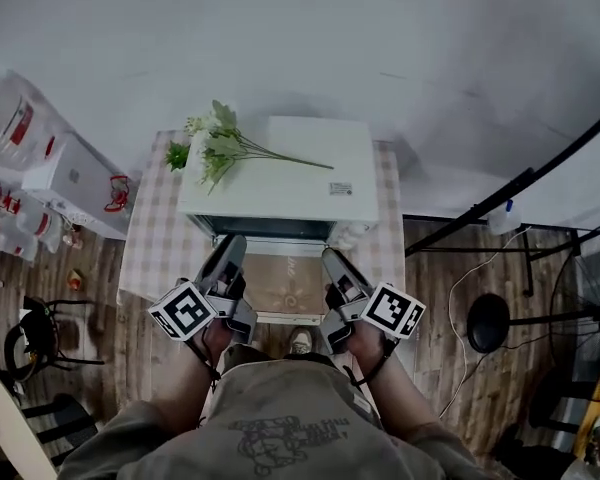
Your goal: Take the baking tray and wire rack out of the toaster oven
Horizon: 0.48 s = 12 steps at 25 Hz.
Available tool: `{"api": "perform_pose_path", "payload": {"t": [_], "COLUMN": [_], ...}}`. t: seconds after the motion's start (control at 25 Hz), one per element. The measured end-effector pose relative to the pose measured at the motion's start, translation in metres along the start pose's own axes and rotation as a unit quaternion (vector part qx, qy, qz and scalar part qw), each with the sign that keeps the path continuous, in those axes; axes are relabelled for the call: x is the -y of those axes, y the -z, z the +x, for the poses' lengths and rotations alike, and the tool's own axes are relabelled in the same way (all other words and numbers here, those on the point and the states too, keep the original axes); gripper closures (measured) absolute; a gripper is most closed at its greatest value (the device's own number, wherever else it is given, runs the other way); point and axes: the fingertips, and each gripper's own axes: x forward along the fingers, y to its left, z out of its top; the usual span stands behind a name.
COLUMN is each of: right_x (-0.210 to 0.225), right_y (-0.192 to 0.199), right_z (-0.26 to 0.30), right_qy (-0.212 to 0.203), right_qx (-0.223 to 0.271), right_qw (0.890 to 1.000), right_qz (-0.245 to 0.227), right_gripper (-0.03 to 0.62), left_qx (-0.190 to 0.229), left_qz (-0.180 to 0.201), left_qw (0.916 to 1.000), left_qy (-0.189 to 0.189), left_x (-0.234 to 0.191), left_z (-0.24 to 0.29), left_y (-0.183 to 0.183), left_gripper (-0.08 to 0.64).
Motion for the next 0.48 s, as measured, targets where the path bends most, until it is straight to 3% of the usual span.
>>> {"api": "perform_pose_path", "payload": {"t": [0.08, 0.24, 0.36, 0.48], "right_x": [0.001, 0.004, 0.004, 0.004], "right_y": [0.0, 0.003, 0.005, 0.008], "right_z": [0.004, 0.006, 0.011, 0.018], "right_qy": [-0.005, -0.007, -0.012, -0.017], "right_qx": [-0.01, -0.013, -0.004, 0.004], "right_qw": [1.0, 1.0, 1.0, 0.999], "right_qz": [0.003, 0.017, 0.023, 0.028], "right_gripper": [0.445, 0.443, 0.445, 0.445], "left_qx": [0.006, 0.015, 0.007, 0.014], "left_qz": [-0.013, -0.042, -0.036, -0.086], "left_qw": [0.9995, 0.9989, 0.9987, 0.9962], "left_qy": [-0.027, -0.015, -0.034, -0.009], "left_x": [-0.006, -0.007, -0.017, -0.021], "left_z": [-0.006, -0.009, -0.015, -0.012], "left_y": [0.002, 0.006, 0.006, 0.005], "left_gripper": [0.422, 0.422, 0.422, 0.43]}}
